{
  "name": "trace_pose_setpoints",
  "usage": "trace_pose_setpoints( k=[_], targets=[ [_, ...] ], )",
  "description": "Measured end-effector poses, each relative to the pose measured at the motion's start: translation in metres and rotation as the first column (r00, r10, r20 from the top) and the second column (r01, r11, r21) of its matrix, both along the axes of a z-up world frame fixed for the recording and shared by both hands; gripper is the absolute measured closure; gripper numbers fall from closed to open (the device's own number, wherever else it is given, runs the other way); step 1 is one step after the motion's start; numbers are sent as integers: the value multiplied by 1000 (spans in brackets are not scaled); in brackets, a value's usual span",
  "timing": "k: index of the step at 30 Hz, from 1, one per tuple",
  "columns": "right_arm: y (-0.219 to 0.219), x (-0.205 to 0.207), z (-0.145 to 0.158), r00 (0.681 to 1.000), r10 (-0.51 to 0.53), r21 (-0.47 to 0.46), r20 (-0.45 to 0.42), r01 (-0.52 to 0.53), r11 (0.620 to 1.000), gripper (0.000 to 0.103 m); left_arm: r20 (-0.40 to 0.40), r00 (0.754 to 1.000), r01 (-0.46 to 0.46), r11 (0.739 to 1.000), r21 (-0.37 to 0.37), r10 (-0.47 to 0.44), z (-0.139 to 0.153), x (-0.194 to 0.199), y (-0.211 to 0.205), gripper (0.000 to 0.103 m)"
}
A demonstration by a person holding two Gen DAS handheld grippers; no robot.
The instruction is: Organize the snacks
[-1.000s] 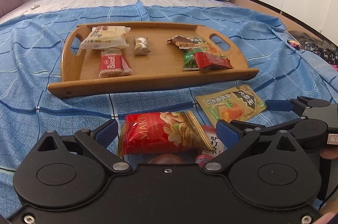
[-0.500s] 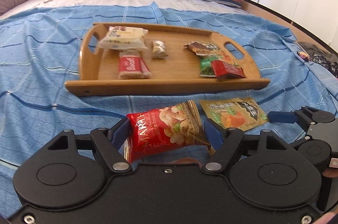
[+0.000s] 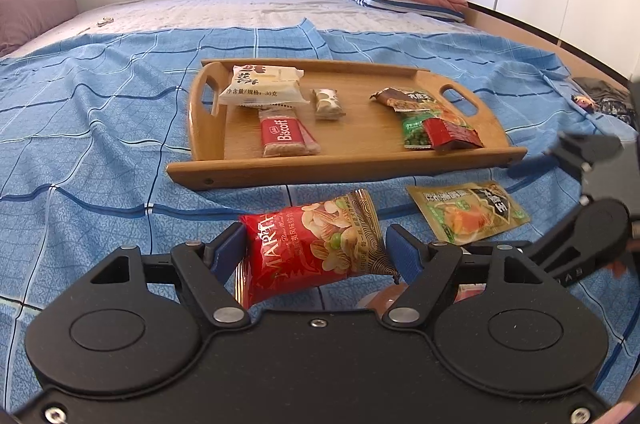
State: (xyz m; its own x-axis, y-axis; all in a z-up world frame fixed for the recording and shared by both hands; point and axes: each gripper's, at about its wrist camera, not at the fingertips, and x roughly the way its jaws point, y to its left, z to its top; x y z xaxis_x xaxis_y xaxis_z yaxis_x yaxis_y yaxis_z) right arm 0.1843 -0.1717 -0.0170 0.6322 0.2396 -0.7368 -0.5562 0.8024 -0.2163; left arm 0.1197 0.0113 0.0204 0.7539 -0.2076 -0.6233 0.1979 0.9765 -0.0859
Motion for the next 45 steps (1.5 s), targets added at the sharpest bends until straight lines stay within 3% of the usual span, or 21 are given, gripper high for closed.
trace_pose_setpoints(
  k=[6, 11, 15, 20, 25, 31, 37, 41, 45],
  targets=[
    [13, 26, 3, 988, 137, -52, -68, -140, 989, 0, 13, 1000, -4, 1000, -2, 4, -1, -4, 2, 28],
    [0, 48, -5, 974, 100, 69, -203, -88, 994, 0, 6, 1000, -11, 1000, -13, 11, -2, -4, 5, 28],
    [-9, 46, -9, 976, 77, 130, -203, -52, 990, 0, -5, 1000, -26, 999, -24, 26, -4, -2, 7, 28],
    [1, 37, -6, 973, -77, 86, -218, 98, 991, 0, -12, 999, -36, 999, -31, 36, -4, -3, 10, 28],
    [5, 26, -2, 909, -293, 65, -296, 326, 943, 0, -23, 998, -53, 998, -33, 52, -7, -3, 13, 28],
    [11, 4, 4, 870, -317, 36, -377, 356, 934, 0, -29, 998, -60, 998, -37, 59, -10, -5, 15, 28],
    [17, -13, 10, 920, -221, 20, -324, 240, 970, 0, -21, 998, -64, 997, -38, 64, -9, -6, 17, 28],
    [19, -18, 11, 969, -169, -3, -182, 171, 985, 0, -19, 998, -66, 997, -30, 65, -10, -7, 18, 28],
    [20, -13, 5, 982, -127, 25, -140, 132, 991, 0, -22, 998, -65, 998, -26, 65, -11, -6, 17, 28]
  ],
)
